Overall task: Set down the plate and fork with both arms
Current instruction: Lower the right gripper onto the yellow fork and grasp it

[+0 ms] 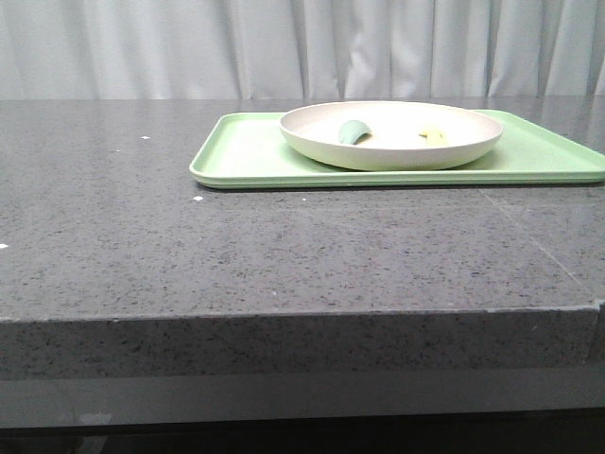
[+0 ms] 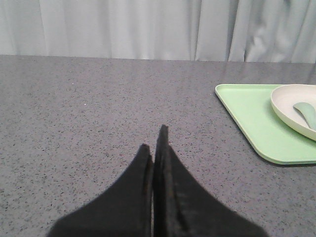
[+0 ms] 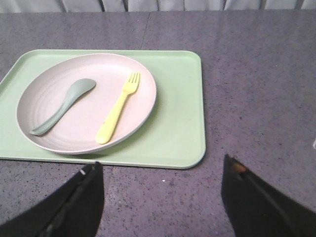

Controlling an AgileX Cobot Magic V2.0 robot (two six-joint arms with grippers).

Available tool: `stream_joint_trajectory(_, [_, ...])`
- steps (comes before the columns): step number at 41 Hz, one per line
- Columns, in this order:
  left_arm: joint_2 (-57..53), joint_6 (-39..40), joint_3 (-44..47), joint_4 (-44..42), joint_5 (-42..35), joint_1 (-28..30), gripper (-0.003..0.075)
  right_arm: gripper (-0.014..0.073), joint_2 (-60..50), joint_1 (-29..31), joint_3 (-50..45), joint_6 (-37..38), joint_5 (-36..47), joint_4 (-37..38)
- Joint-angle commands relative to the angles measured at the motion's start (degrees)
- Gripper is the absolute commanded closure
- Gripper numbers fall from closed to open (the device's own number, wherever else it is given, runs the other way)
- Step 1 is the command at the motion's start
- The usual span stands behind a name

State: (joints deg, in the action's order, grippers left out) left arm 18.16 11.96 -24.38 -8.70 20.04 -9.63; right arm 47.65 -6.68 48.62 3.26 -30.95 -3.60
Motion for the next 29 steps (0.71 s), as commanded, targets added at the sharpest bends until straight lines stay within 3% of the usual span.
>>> stream_joint_trajectory(1, [0.5, 0.0, -1.5, 0.3, -4.8, 0.1, 0.0739, 0.0073, 6.7, -2.6, 6.5, -0.5, 3.2, -0.4])
stream_joint_trajectory(12, [0.5, 0.0, -1.5, 0.3, -4.8, 0.1, 0.0739, 0.0073, 25.3, -10.5, 18.4, -0.3, 1.1, -0.4])
stream_joint_trajectory(29, [0.5, 0.0, -1.5, 0.3, -4.8, 0.1, 0.0739, 0.0073, 50.8, -11.0, 39.8, 11.1, -12.4, 1.0])
